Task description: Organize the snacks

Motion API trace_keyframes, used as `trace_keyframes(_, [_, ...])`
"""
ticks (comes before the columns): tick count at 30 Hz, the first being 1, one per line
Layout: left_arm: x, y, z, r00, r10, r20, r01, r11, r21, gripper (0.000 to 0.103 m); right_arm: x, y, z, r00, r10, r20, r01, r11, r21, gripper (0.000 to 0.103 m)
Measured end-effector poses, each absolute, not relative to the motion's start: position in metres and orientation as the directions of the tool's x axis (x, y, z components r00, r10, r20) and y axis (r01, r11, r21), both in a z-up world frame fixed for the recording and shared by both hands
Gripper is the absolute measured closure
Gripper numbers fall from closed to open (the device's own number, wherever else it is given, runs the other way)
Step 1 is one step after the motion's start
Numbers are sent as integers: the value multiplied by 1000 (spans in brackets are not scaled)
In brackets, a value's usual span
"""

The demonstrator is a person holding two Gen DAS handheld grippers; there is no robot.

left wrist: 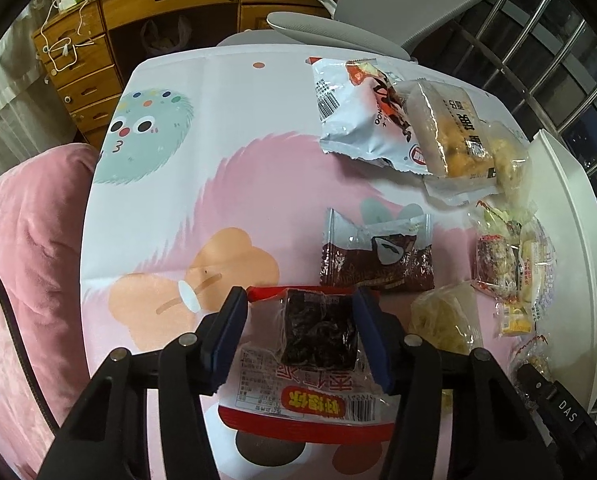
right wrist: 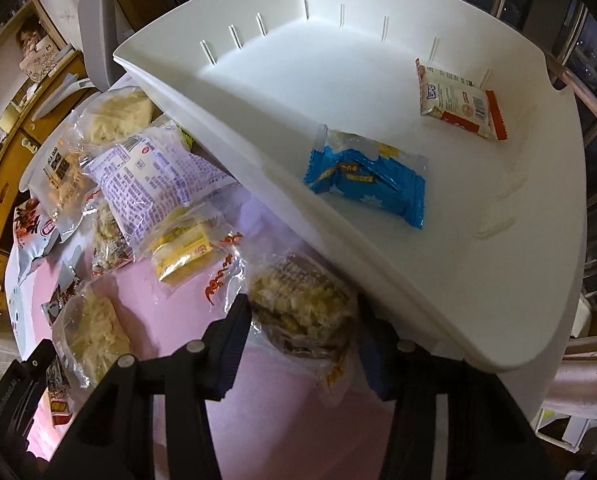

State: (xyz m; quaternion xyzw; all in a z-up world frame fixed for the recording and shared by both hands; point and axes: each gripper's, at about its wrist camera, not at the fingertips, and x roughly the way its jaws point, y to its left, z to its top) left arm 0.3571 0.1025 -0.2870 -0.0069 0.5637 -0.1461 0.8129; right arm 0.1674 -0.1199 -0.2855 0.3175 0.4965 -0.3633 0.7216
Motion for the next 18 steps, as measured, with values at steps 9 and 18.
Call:
trace_keyframes(9, [343,101,-282,305,-271,-913,259,946,-195,76,151,-115,-284,276,-144,-950,812,564,150,53])
trace_keyframes(18, [325,107,-282,295,-275,-915,266,944,-197,82,135,-98,-283,297,-103,-949,787,590,183,53])
